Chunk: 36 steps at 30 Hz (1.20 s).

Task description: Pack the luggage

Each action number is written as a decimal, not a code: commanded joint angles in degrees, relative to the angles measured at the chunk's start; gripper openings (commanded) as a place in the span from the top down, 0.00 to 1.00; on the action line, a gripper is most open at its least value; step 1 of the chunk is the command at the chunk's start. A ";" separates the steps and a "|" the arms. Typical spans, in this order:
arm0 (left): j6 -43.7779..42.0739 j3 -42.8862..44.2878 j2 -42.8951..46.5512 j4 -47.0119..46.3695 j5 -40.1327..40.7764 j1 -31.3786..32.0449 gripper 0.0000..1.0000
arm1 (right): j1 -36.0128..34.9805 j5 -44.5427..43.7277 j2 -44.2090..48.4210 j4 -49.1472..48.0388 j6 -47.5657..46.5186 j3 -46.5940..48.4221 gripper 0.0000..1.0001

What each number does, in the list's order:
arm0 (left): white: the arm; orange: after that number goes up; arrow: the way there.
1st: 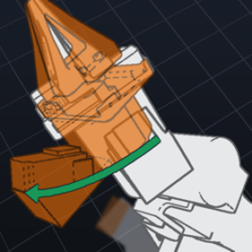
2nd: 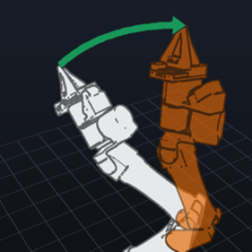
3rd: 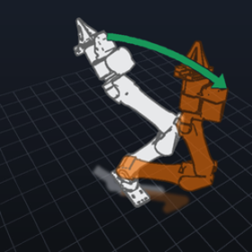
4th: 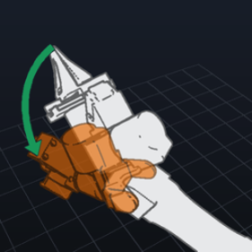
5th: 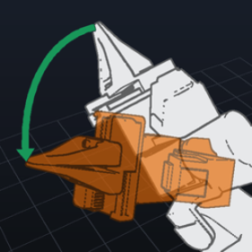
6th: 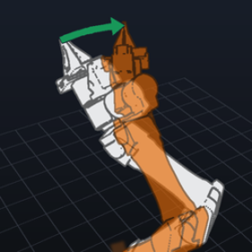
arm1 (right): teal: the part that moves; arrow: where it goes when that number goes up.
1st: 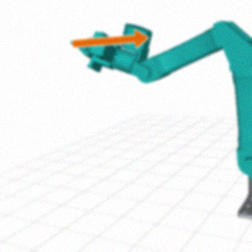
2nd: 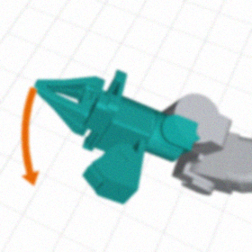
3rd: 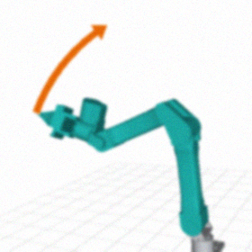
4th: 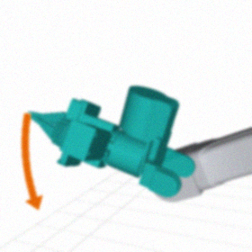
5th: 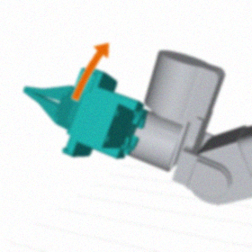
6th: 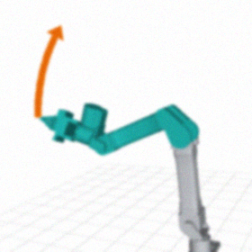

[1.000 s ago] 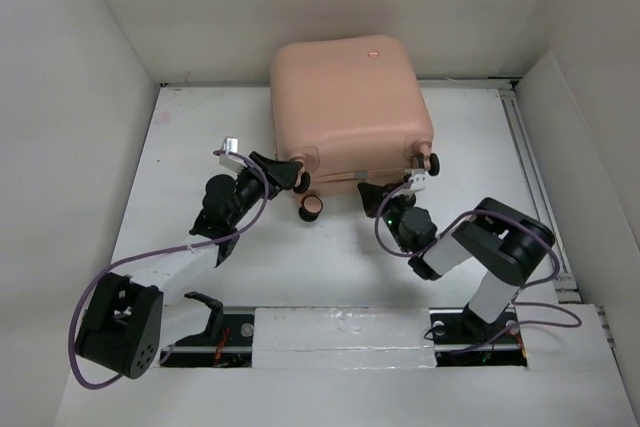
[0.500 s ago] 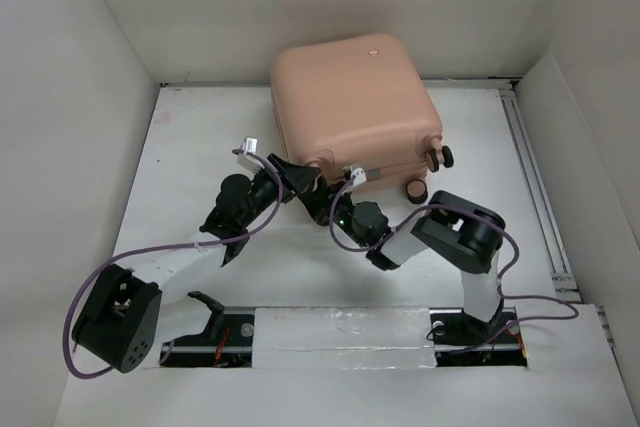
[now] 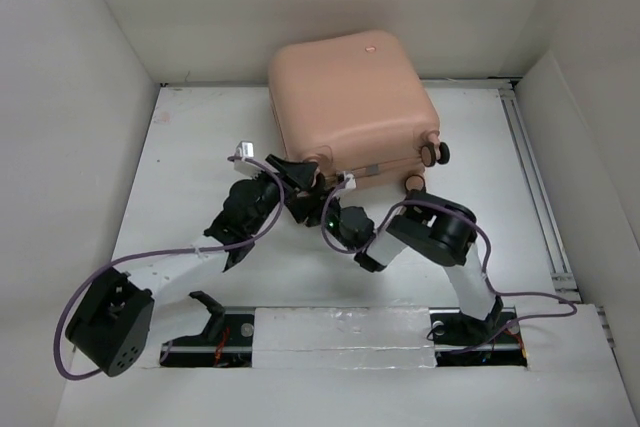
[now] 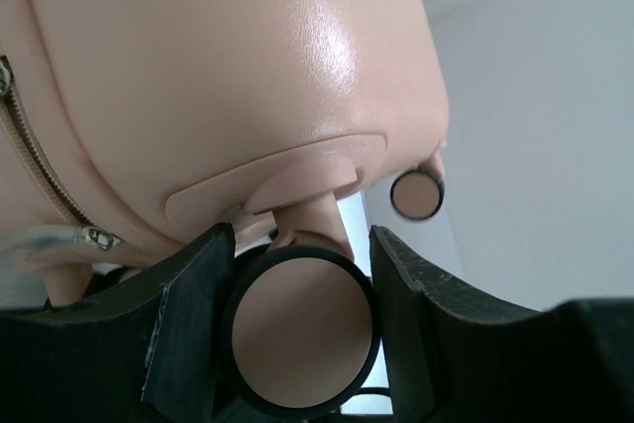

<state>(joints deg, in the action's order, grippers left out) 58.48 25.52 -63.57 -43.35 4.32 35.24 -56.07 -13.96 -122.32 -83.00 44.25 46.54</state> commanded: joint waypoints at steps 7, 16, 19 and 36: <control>-9.24 8.84 11.09 15.27 -0.38 4.40 0.35 | -4.39 11.67 15.60 -11.86 1.11 -21.66 0.38; -12.78 -0.02 23.49 28.15 13.10 2.64 0.59 | -8.52 6.15 44.94 30.83 -6.80 -26.69 0.38; -12.25 -5.03 22.01 26.92 9.06 2.64 0.67 | -9.32 1.07 57.25 52.22 -10.32 -22.04 0.38; -23.31 1.19 -2.07 9.08 3.86 2.64 0.55 | -2.47 -7.23 51.33 85.20 -22.36 6.89 0.13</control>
<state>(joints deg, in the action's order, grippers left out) 38.65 23.20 -63.42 -28.77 8.78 37.98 -59.70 -20.58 -68.62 -1.30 25.15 49.45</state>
